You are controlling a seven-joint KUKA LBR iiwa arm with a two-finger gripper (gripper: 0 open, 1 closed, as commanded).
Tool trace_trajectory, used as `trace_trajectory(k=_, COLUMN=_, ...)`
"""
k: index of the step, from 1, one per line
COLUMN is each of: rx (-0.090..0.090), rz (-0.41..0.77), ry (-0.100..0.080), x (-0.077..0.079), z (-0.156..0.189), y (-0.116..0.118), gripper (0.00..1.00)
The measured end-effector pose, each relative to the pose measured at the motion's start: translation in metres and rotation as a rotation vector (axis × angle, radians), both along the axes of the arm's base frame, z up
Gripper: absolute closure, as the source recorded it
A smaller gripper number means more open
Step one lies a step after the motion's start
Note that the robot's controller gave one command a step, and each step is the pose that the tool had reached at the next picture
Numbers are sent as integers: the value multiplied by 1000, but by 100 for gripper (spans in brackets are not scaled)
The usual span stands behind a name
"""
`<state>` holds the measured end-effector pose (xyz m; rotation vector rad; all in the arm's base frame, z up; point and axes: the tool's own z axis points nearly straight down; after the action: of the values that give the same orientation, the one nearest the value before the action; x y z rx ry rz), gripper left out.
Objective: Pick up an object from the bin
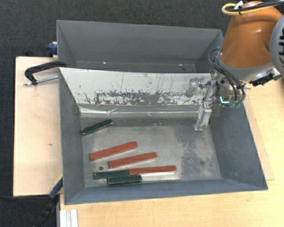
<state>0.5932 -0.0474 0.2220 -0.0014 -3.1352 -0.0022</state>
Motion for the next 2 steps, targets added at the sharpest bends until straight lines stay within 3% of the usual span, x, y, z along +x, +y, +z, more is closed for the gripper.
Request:
trace_trajectory(k=1, rx=-1, rz=1, ry=-8, x=2, z=4, y=0, gripper=0)
trace_trajectory(k=2, rx=-1, rz=42, ry=-13, x=-3, z=-50, y=14, gripper=0)
